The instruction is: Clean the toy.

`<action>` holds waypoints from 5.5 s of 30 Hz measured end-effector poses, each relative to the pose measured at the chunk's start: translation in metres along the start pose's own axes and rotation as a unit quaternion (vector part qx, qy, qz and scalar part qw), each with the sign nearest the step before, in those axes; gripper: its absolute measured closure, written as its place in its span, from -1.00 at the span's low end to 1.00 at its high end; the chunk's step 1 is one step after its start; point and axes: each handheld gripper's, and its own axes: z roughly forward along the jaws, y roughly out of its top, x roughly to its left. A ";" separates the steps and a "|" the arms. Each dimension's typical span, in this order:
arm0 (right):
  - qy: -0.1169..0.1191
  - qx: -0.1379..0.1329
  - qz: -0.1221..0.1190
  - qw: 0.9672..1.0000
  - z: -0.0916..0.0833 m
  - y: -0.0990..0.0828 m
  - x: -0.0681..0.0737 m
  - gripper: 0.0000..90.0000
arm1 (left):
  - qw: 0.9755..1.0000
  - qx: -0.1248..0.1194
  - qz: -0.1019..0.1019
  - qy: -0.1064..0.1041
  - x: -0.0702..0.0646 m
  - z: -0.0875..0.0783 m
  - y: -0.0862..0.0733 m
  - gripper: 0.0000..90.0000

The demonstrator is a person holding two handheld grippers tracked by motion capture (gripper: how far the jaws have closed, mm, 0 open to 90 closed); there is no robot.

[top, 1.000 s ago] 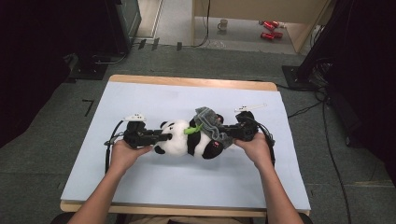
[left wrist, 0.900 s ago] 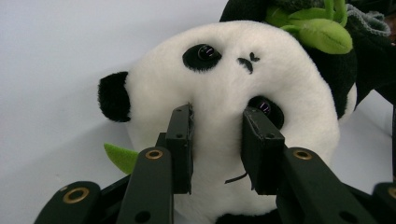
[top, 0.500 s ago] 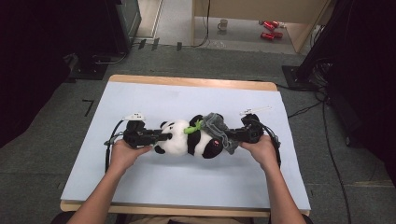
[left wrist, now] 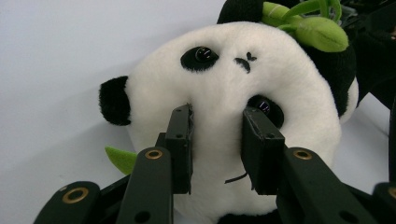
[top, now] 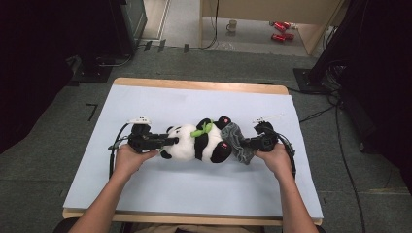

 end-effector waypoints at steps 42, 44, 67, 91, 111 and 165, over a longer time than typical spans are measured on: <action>0.066 -0.136 -0.072 0.986 -0.040 0.047 0.051 0.82 | 1.000 -0.009 0.010 0.018 -0.008 0.000 -0.005 0.49; 0.066 -0.125 -0.075 0.987 -0.031 0.049 0.054 0.82 | 1.000 -0.008 0.012 0.020 -0.009 0.000 -0.005 0.49; 0.047 -0.069 -0.057 0.995 -0.002 0.031 0.040 0.82 | 1.000 0.000 0.022 0.013 -0.006 -0.001 -0.002 0.53; 0.026 -0.036 0.000 0.999 -0.002 0.004 0.017 0.82 | 1.000 0.005 0.006 0.000 0.005 0.000 0.007 0.54; -0.002 -0.101 0.038 0.994 -0.051 -0.002 -0.002 0.82 | 1.000 0.006 -0.014 -0.015 0.008 -0.002 0.018 0.81; 0.030 -0.094 -0.116 0.988 -0.024 0.037 0.096 0.82 | 0.993 -0.041 0.105 -0.023 -0.009 -0.027 0.010 -0.13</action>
